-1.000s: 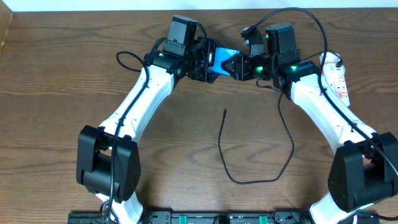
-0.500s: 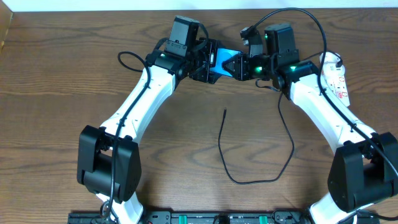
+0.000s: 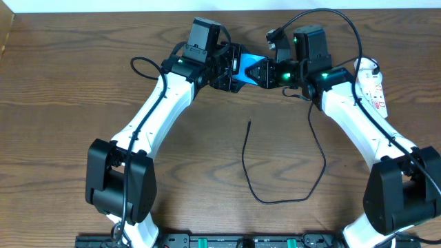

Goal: Plug charger to phone and switch on socket

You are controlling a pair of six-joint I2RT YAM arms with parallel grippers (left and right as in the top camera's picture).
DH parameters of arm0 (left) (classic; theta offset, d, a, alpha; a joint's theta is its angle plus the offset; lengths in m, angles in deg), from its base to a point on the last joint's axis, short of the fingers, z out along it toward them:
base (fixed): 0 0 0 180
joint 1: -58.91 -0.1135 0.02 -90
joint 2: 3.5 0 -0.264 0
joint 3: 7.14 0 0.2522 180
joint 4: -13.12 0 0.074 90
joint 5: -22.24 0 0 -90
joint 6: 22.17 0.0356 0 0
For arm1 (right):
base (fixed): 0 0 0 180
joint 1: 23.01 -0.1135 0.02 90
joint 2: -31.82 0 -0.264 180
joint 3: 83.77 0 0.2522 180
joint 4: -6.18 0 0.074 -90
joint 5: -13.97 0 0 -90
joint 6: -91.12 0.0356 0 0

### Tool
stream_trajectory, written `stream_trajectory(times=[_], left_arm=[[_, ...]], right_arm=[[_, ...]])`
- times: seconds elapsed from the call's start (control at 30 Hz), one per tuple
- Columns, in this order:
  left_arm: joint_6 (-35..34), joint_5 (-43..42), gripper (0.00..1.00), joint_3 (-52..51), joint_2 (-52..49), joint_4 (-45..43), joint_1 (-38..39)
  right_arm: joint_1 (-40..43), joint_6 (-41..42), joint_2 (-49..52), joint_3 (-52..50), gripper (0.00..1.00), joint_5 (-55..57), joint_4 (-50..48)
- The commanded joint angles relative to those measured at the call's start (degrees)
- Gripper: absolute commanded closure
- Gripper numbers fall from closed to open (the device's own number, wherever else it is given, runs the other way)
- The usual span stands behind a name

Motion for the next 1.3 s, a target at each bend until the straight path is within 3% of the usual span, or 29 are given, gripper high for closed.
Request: stream_trajectory(times=[0.0, 0.23, 0.47, 0.5, 0.57, 0.63, 0.67, 1.0, 1.27], left_arm=[[-0.50, 0.31, 0.93, 0.96, 1.88, -0.50, 0.11], [-0.50, 0.31, 0.93, 0.96, 1.88, -0.50, 0.11], [0.35, 0.31, 0.92, 0.96, 1.88, -0.42, 0.09], [0.61, 0.31, 0.83, 0.96, 1.88, -0.24, 0.09], [0.83, 0.28, 0.34, 0.96, 1.88, 0.74, -0.02], [2.05, 0.28, 0.13, 0.96, 1.88, 1.03, -0.04], [2.58, 0.31, 0.10, 0.96, 1.88, 1.03, -0.04], [6.67, 0.35, 0.08, 0.96, 3.28, -1.05, -0.15], [18.78, 9.84, 0.08, 0.96, 7.98, -2.93, -0.13]], right_arm=[[-0.24, 0.28, 0.48, 0.96, 0.86, -1.03, -0.11], [-0.24, 0.31, 0.48, 0.96, 0.98, -1.01, 0.07], [-0.09, 0.31, 0.48, 0.96, 0.99, -0.24, 0.02], [0.13, 0.31, 0.48, 0.96, 0.99, 0.48, 0.04], [1.18, 0.31, 0.48, 0.96, 0.99, 1.38, 0.04], [2.69, 0.37, 0.48, 0.96, 0.99, 1.33, 0.04], [3.43, 0.70, 0.48, 0.96, 0.99, 1.36, 0.04], [13.29, 6.93, 0.48, 0.96, 0.99, 0.81, -0.37], [17.33, 32.15, 0.48, 0.96, 0.99, -8.44, -2.16]])
